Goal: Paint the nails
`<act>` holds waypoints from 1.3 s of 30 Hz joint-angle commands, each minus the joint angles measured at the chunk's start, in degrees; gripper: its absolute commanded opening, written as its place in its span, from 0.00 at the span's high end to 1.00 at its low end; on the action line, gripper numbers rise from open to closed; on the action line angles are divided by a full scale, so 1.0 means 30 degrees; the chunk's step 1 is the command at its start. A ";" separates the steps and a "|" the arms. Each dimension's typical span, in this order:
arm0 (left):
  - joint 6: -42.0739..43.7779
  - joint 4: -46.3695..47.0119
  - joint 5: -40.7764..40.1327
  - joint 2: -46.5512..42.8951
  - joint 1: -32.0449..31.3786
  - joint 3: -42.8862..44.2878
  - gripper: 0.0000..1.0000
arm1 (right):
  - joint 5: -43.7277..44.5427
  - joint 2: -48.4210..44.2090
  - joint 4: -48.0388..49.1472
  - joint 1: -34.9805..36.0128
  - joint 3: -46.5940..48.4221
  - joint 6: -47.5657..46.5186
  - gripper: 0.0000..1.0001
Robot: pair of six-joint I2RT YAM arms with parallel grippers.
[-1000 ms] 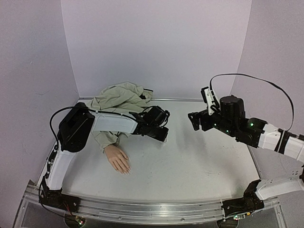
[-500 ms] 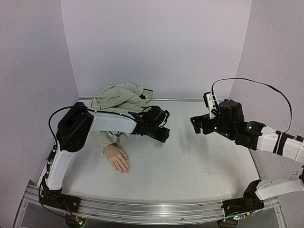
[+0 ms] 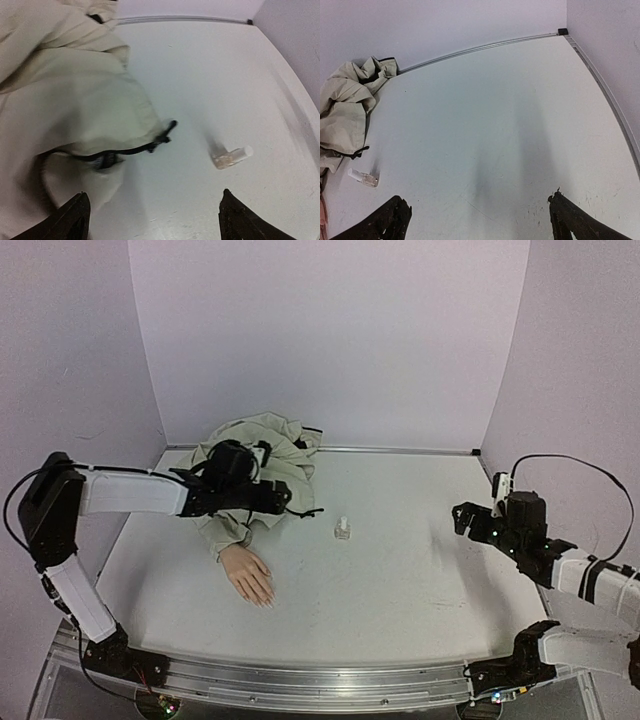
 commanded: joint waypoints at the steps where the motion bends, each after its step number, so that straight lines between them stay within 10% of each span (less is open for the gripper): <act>1: -0.0899 0.4130 -0.0258 -0.4091 0.2011 -0.4738 0.09 | -0.1242 -0.2252 0.4044 -0.0747 -0.2595 0.2513 0.02; 15: -0.2740 1.5010 -0.5145 -1.6852 0.3505 -2.0468 0.02 | -0.1918 -1.1864 0.8108 -0.0896 -0.9648 0.4401 0.02; 22: -0.1992 1.2839 -0.7110 -2.2395 0.3528 -2.2817 0.00 | -0.1650 -1.5293 0.4564 -0.0896 -0.9803 0.4891 0.02; 30: -0.1347 1.5811 -0.9536 -1.9846 0.4093 -2.2774 0.00 | -0.0377 -1.5485 0.2600 -0.0896 -0.9376 0.5072 0.02; 39: -0.0973 1.8888 -0.6414 -1.7908 0.5684 -2.2828 0.01 | -0.0825 -1.5345 0.2621 -0.0896 -0.9232 0.5064 0.02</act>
